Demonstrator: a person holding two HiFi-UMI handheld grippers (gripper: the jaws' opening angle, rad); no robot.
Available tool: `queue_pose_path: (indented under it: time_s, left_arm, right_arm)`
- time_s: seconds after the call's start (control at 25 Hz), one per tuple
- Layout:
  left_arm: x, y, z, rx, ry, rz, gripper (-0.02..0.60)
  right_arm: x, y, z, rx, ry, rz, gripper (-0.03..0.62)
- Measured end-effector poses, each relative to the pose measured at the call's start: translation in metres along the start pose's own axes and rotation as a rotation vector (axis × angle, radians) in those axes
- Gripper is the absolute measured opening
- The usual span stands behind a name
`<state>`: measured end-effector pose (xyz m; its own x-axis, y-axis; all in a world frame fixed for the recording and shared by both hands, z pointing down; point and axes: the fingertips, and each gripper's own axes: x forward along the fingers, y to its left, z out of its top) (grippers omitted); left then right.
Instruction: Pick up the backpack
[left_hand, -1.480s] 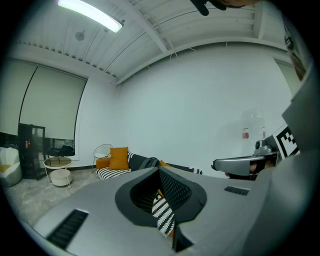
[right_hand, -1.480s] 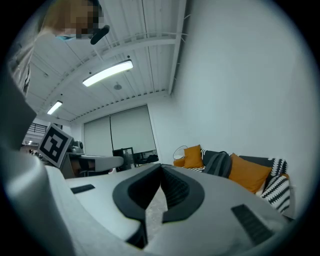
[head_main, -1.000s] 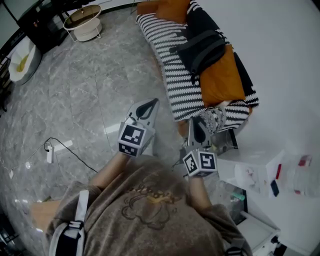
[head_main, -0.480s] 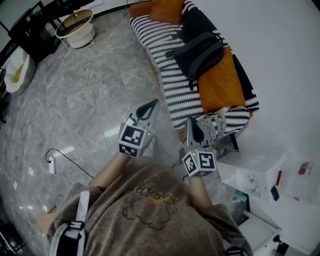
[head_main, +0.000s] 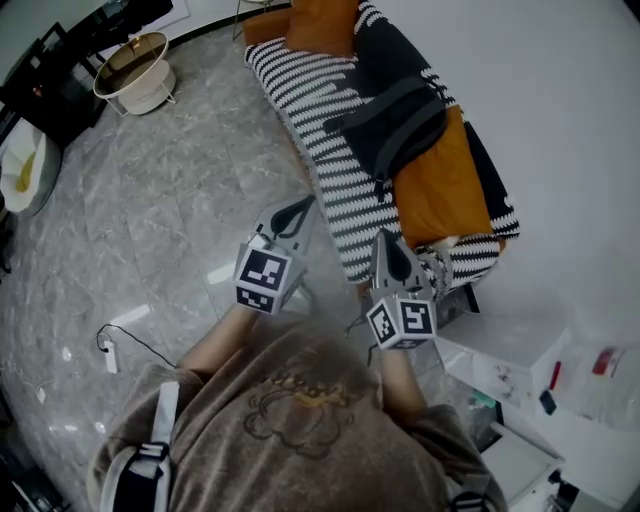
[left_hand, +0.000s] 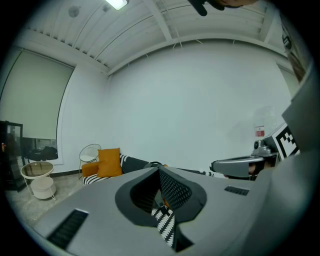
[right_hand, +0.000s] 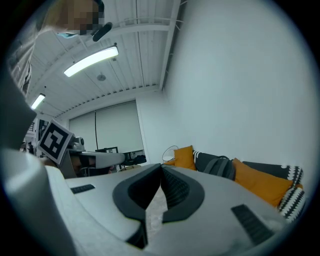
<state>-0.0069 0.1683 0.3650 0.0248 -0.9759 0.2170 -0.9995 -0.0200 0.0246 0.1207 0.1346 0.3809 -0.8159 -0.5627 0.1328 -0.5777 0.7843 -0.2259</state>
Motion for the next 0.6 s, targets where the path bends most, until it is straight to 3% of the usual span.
queue_pose_path:
  time_s: [0.6]
  left_arm:
    - [0.092, 0.070, 0.019, 0.017, 0.012, -0.091, 0.002]
  right_arm:
    - [0.097, -0.036, 0.016, -0.001, -0.003, -0.109, 0.003]
